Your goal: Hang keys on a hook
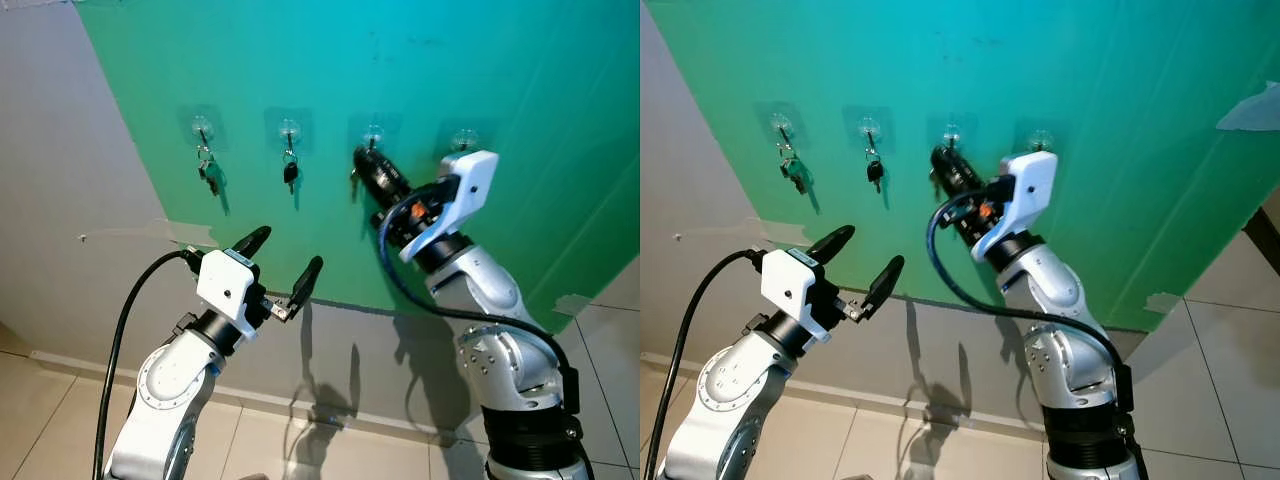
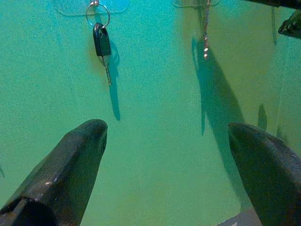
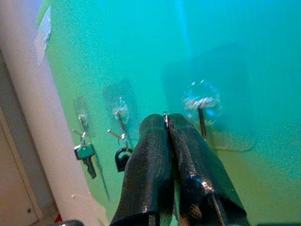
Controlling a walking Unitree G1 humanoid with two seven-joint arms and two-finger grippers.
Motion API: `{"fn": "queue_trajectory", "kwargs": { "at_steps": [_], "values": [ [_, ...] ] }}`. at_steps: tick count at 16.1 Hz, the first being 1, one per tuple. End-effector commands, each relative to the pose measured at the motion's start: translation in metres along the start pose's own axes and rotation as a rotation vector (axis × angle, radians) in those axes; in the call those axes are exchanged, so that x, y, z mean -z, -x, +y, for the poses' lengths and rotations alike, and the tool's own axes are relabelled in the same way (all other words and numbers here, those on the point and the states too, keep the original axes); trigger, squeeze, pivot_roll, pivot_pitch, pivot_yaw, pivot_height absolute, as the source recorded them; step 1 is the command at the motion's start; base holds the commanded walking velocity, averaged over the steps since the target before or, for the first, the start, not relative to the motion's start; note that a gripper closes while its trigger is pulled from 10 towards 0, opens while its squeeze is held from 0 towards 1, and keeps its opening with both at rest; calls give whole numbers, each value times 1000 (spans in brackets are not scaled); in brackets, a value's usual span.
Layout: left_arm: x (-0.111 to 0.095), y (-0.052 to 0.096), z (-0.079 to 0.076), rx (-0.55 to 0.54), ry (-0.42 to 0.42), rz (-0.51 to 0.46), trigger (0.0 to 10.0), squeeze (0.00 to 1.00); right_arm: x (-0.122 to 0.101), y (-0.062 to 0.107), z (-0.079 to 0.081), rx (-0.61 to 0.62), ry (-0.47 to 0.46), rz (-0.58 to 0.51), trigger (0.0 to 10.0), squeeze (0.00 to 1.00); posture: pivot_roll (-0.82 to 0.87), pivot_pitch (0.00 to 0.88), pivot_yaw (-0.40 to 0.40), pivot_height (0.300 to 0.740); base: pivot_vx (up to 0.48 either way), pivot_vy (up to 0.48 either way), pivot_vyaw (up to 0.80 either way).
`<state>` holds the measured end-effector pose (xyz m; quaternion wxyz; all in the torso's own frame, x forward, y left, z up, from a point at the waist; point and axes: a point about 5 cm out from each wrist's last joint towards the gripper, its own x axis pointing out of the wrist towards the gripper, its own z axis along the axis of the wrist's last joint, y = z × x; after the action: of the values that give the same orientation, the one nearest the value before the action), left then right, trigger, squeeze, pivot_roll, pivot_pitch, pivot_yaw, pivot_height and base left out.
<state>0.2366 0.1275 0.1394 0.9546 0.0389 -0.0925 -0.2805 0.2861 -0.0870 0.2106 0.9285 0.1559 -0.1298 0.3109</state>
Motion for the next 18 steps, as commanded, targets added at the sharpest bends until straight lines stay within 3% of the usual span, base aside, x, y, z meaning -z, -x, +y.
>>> {"fn": "queue_trajectory", "kwargs": {
  "at_steps": [1,6,14,18],
  "values": [
    [-4,-1,-3,21,-2,-13,10000,0,-3,-1,-2,10,-9,-9,10000,0,-31,9,32,740,0,0,0],
    [-4,-1,-4,29,1,-14,10000,0,-6,2,-11,74,-46,-29,10000,0,-31,10,33,740,0,0,0],
    [-4,-1,-3,44,8,-12,10000,0,-2,25,-10,58,-121,7,10000,0,-37,14,43,740,0,0,0],
    [-5,-2,-3,50,7,-13,10000,0,-8,23,-7,26,-151,-27,10000,0,-37,11,45,740,0,0,0]
  ]
}}
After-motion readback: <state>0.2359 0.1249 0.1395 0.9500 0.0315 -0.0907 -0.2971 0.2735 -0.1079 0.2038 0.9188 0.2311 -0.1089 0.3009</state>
